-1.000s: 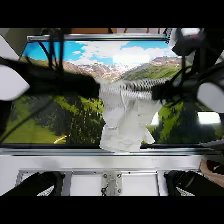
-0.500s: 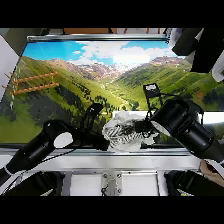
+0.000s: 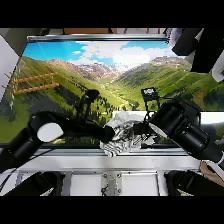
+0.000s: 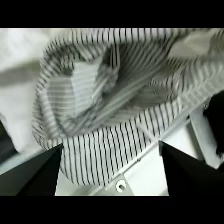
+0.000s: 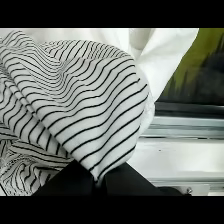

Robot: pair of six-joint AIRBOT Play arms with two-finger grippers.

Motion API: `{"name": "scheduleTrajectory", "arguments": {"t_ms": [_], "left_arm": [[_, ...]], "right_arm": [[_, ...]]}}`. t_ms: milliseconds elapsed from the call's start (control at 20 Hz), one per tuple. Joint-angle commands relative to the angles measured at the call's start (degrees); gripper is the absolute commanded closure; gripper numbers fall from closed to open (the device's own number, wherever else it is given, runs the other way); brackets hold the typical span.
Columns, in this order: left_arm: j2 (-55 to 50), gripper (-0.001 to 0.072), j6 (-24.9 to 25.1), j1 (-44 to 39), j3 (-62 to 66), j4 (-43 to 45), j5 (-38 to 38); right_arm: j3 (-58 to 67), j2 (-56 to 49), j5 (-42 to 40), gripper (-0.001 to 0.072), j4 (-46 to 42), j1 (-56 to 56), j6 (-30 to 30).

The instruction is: Fold the clothes and pants, and hang the long-sleeved shirts on hangers.

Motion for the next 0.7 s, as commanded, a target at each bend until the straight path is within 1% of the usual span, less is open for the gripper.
{"name": "scheduleTrajectory", "arguments": {"t_ms": [0, 100, 200, 250, 350, 500, 650], "left_arm": [[0.02, 0.0048, 7.39, 11.39, 7.43, -0.15, -2.97], [0.02, 0.0048, 10.58, 21.59, 10.16, -0.15, -3.26], [0.00, 0.0048, 14.58, 33.16, 11.37, -0.02, -1.75], [-0.13, 0.0048, 15.72, 38.97, 11.41, 1.03, -0.11], [-1.86, 0.0049, 16.09, 48.54, 11.41, 5.81, 2.99], [-8.37, 0.0049, 16.13, 58.60, 12.11, 15.61, 7.06], [-18.93, 0.0048, 16.09, 63.82, 17.81, 21.84, 7.69]], "right_arm": [[-0.04, 0.02, 0.22, 0.0692, 0.07, 0.04, 0.15], [-0.04, 0.02, 0.24, 0.0692, 0.07, 0.04, 0.15], [-0.04, 0.02, 0.22, 0.0692, 0.07, 0.04, 0.15], [-0.04, 0.02, 0.24, 0.0692, 0.07, 0.04, 0.15], [-0.04, 0.02, 0.24, 0.0692, 0.07, 0.04, 0.15], [-0.04, 0.02, 0.22, 0.0692, 0.07, 0.04, 0.15], [-0.04, 0.02, 0.22, 0.0692, 0.07, 0.04, 0.15]]}}
